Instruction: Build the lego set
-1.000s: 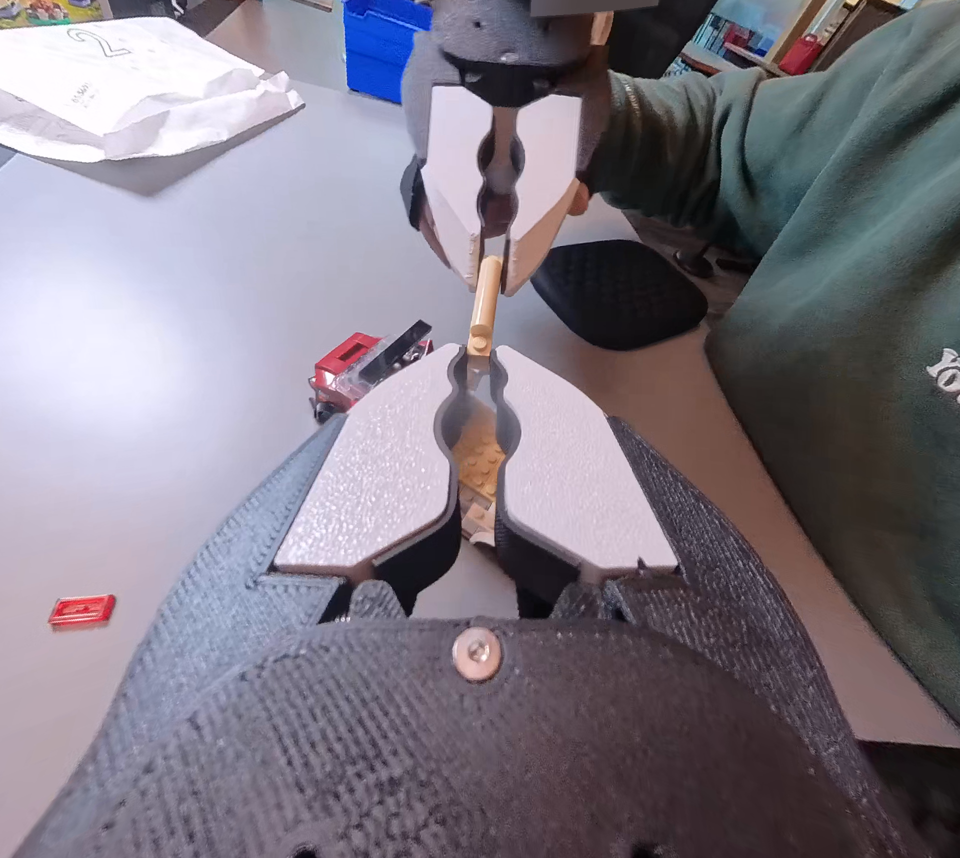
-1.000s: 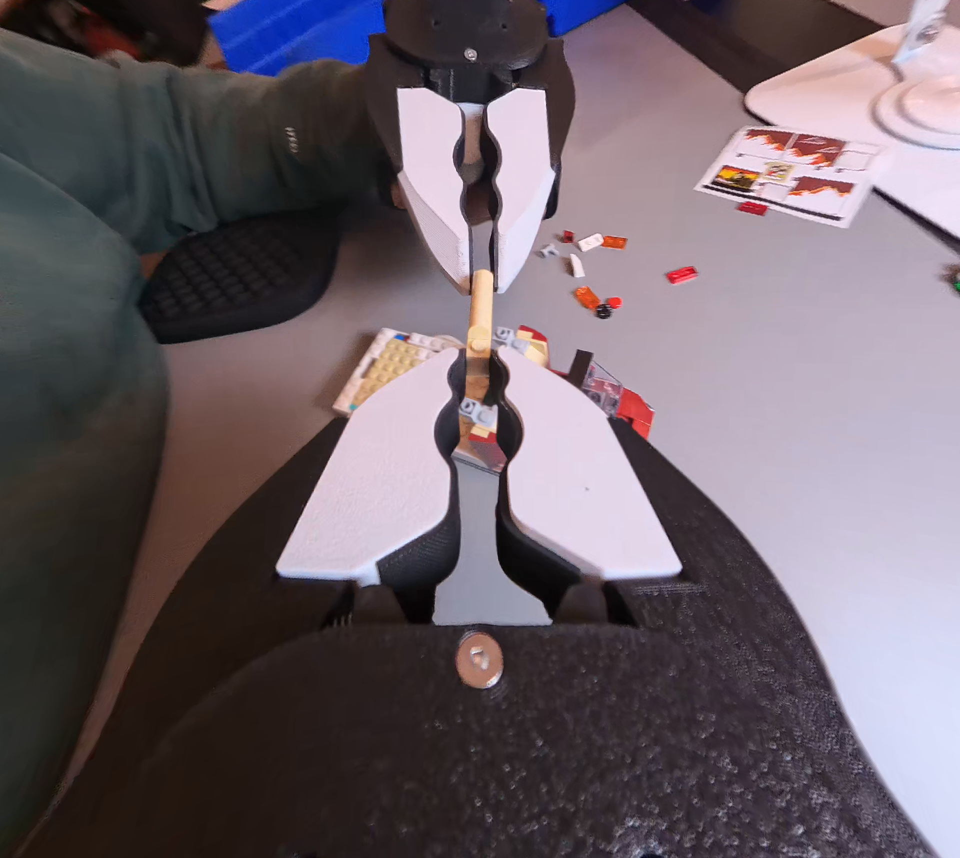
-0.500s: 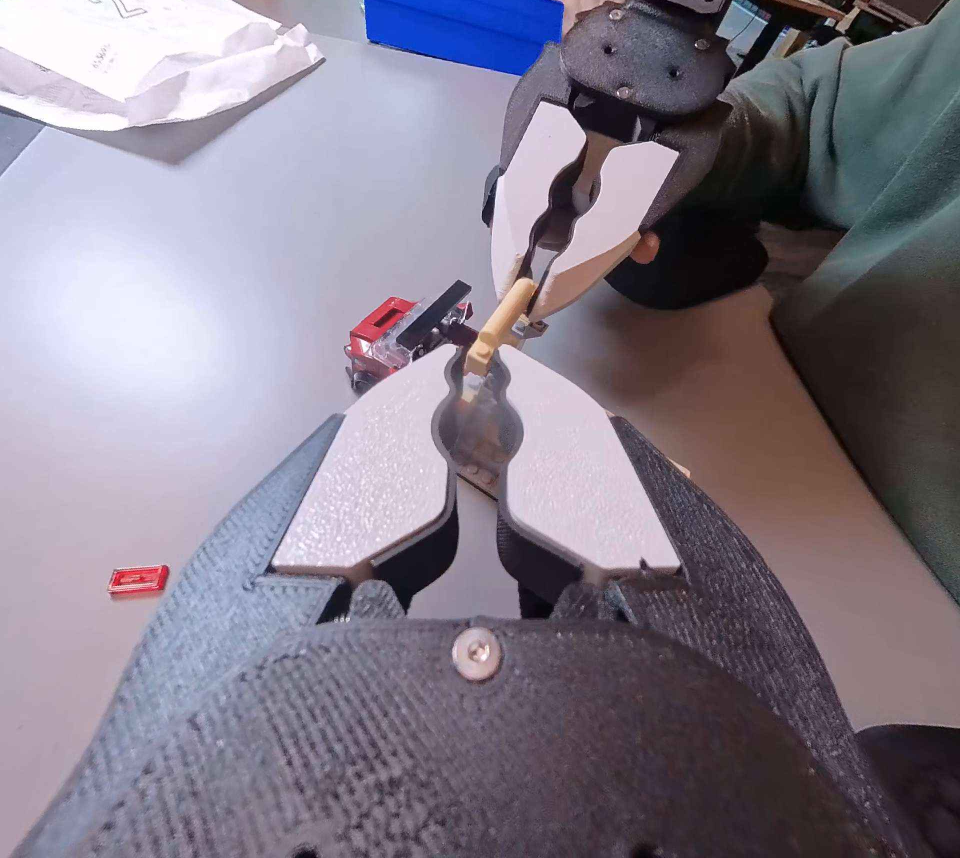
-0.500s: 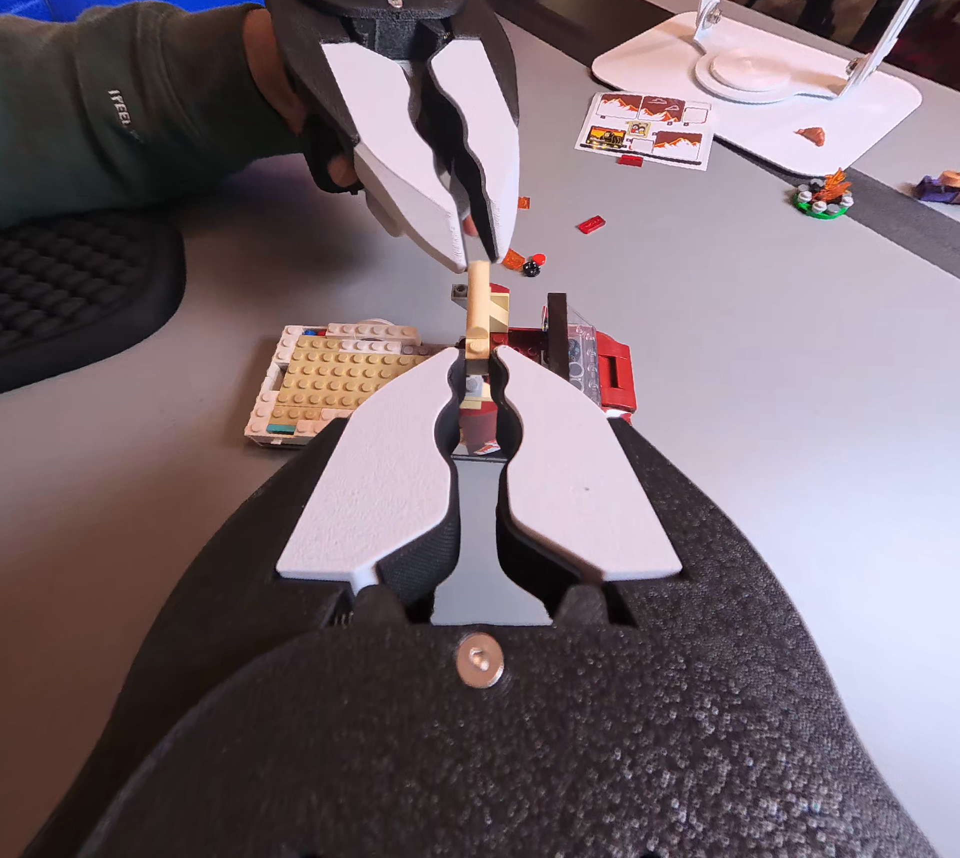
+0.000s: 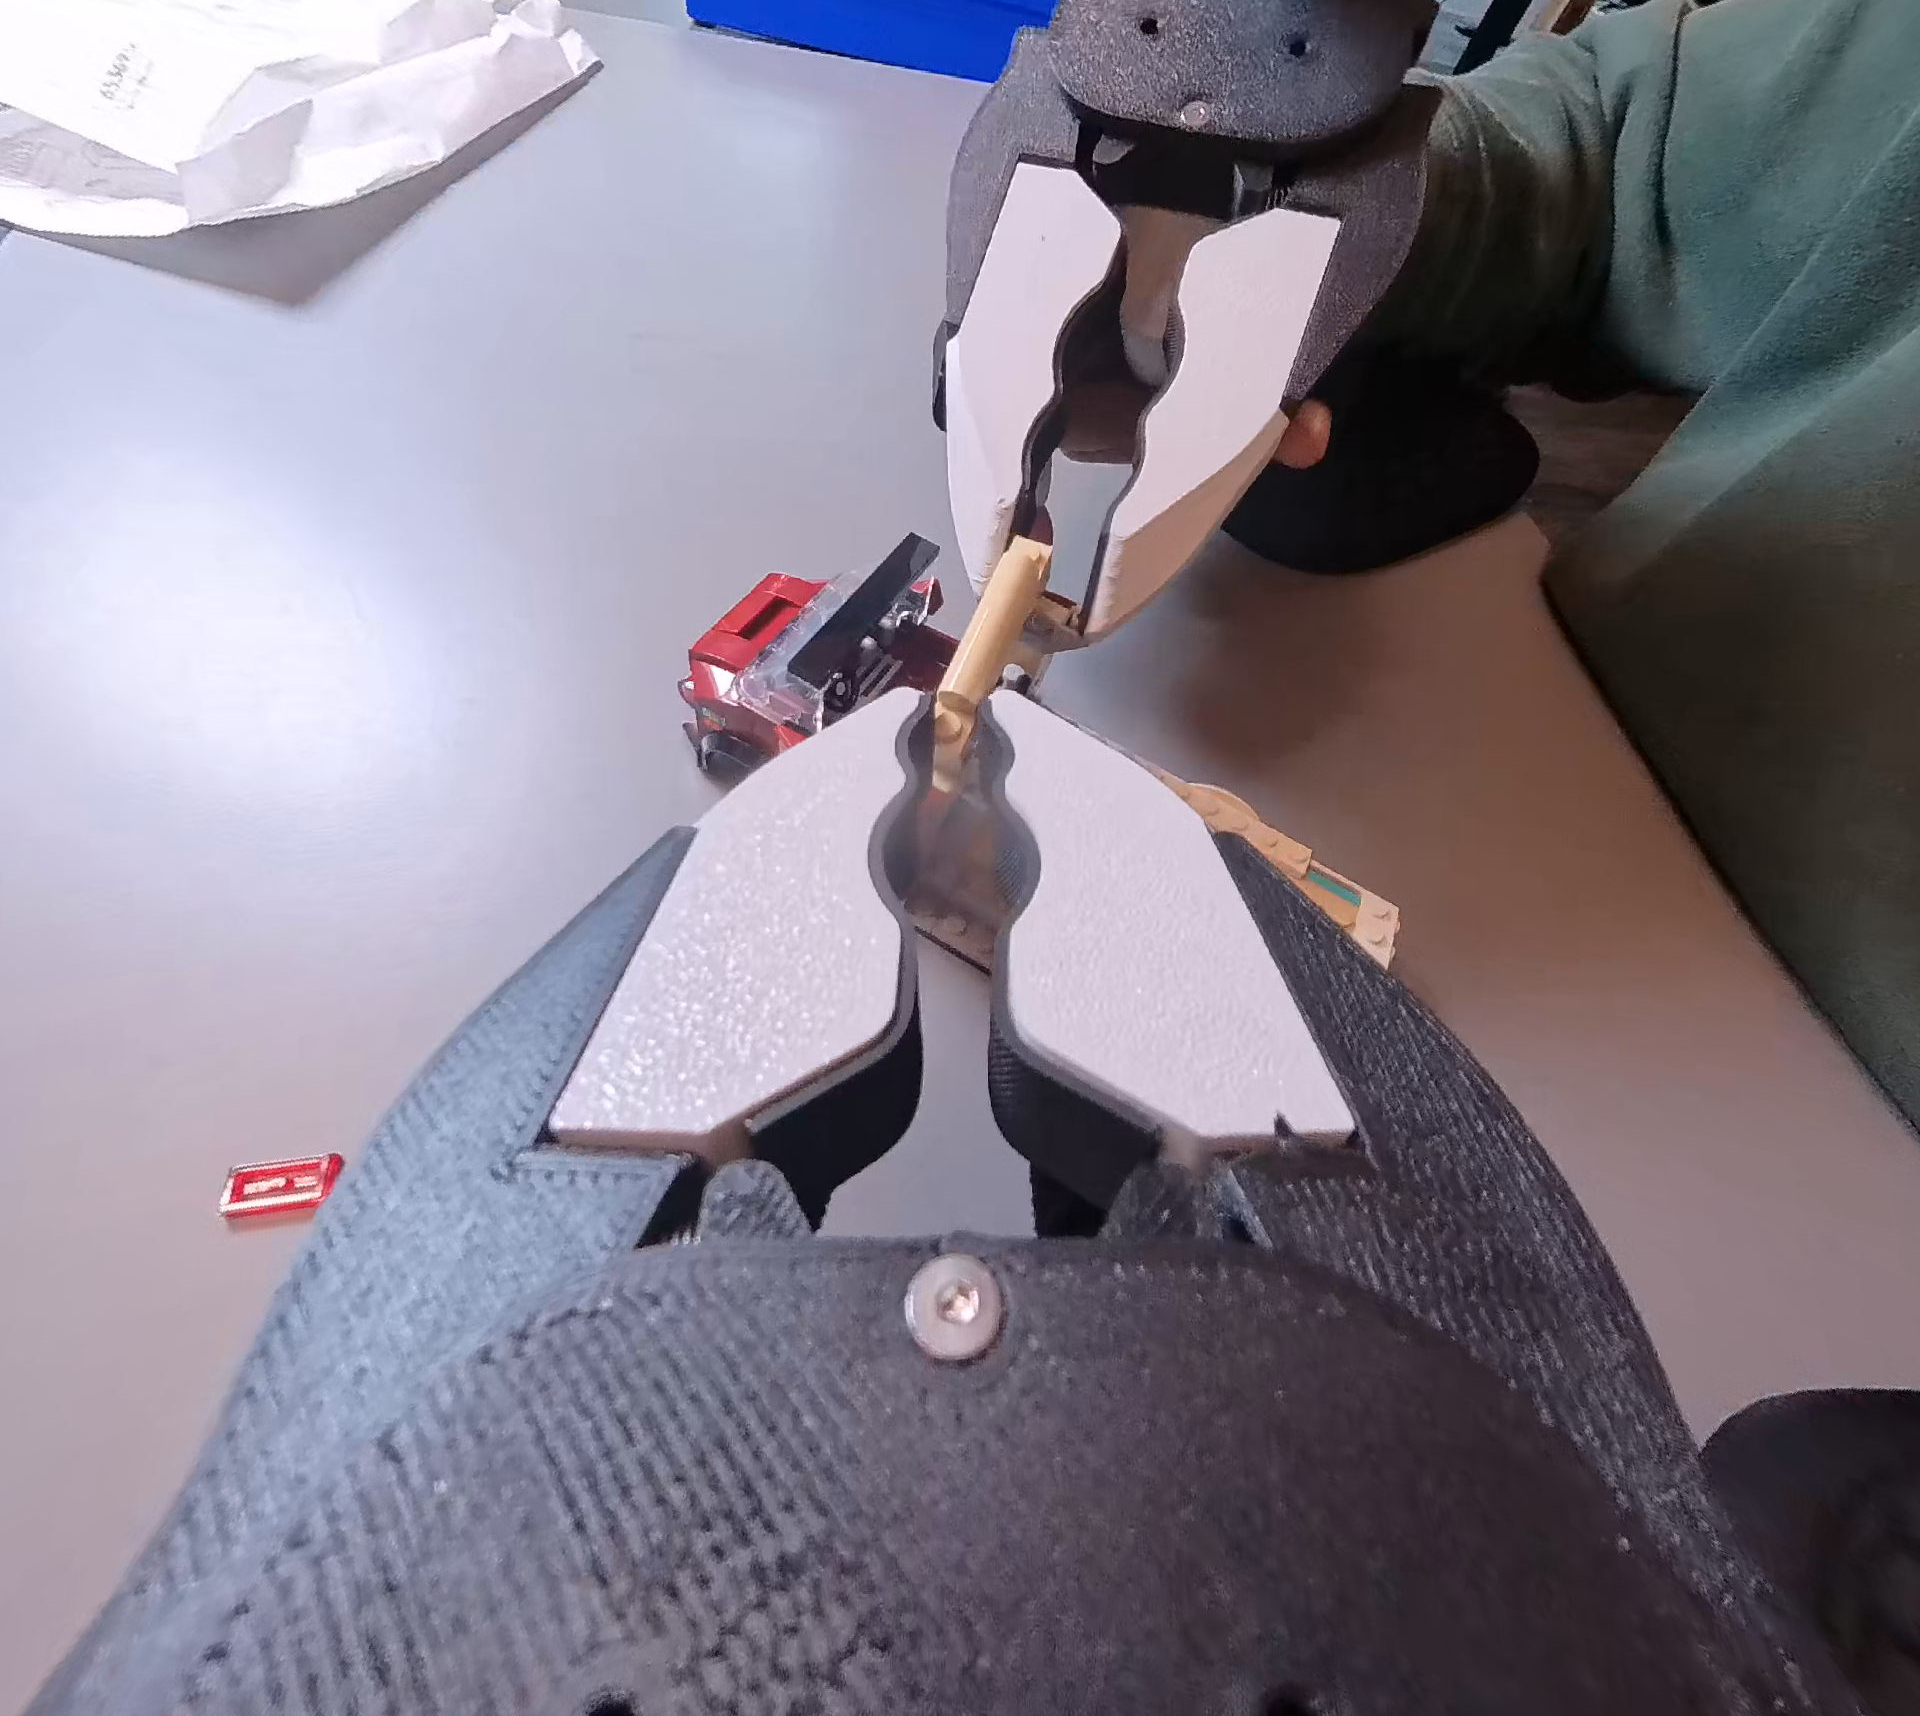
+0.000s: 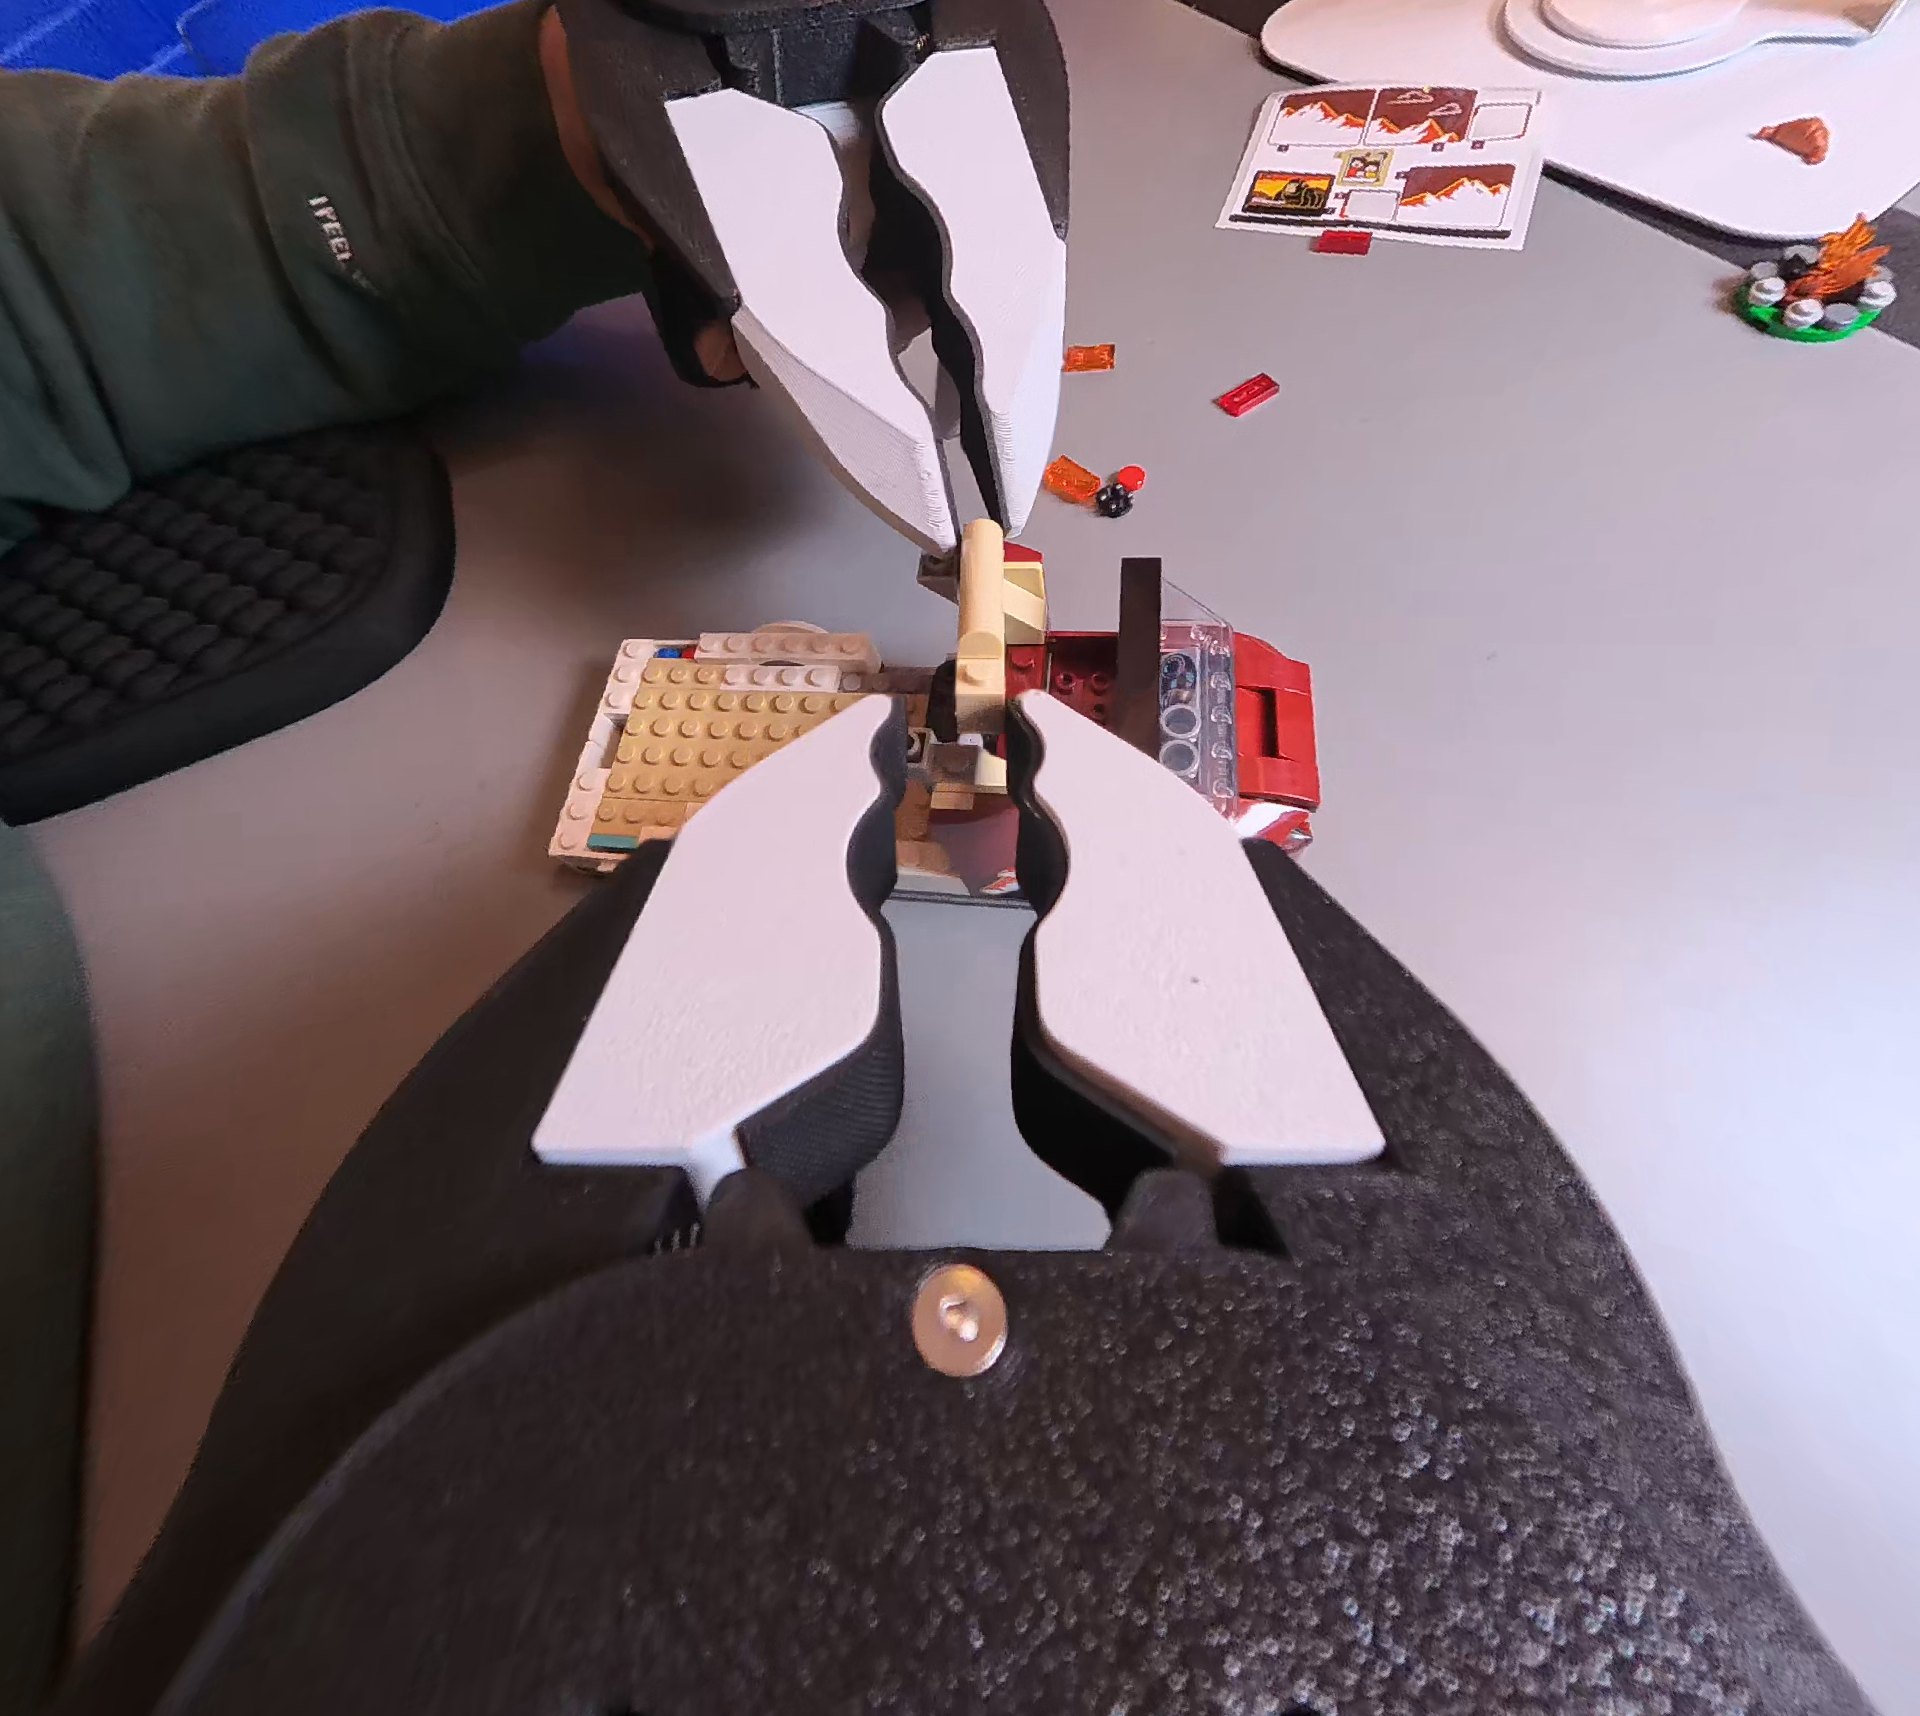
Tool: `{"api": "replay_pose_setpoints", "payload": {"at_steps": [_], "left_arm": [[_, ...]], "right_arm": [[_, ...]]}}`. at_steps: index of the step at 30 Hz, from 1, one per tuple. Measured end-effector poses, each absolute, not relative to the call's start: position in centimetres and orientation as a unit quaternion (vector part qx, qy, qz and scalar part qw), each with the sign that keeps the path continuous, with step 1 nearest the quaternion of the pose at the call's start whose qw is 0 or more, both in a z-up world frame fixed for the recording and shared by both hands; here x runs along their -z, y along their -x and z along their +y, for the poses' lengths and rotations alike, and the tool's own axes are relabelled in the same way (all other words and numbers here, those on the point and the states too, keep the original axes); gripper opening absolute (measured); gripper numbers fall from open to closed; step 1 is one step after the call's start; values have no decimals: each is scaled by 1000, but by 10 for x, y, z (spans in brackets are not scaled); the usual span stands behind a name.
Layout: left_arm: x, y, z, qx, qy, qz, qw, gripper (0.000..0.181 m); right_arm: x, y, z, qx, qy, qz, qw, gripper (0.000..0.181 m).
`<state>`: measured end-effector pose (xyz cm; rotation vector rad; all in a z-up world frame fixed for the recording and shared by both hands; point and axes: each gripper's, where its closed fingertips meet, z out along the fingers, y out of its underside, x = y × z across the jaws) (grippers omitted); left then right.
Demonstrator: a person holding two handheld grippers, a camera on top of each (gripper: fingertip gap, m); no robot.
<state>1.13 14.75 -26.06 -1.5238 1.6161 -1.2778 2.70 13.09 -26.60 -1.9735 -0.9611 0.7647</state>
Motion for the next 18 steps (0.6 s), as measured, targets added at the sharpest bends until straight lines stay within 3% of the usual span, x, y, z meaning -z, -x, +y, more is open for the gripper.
{"api": "replay_pose_setpoints", "payload": {"at_steps": [18], "left_arm": [[262, -15, 146, 454, 552, 640, 281, 7]], "right_arm": [[261, -32, 127, -375, 765, -369, 371, 0]]}}
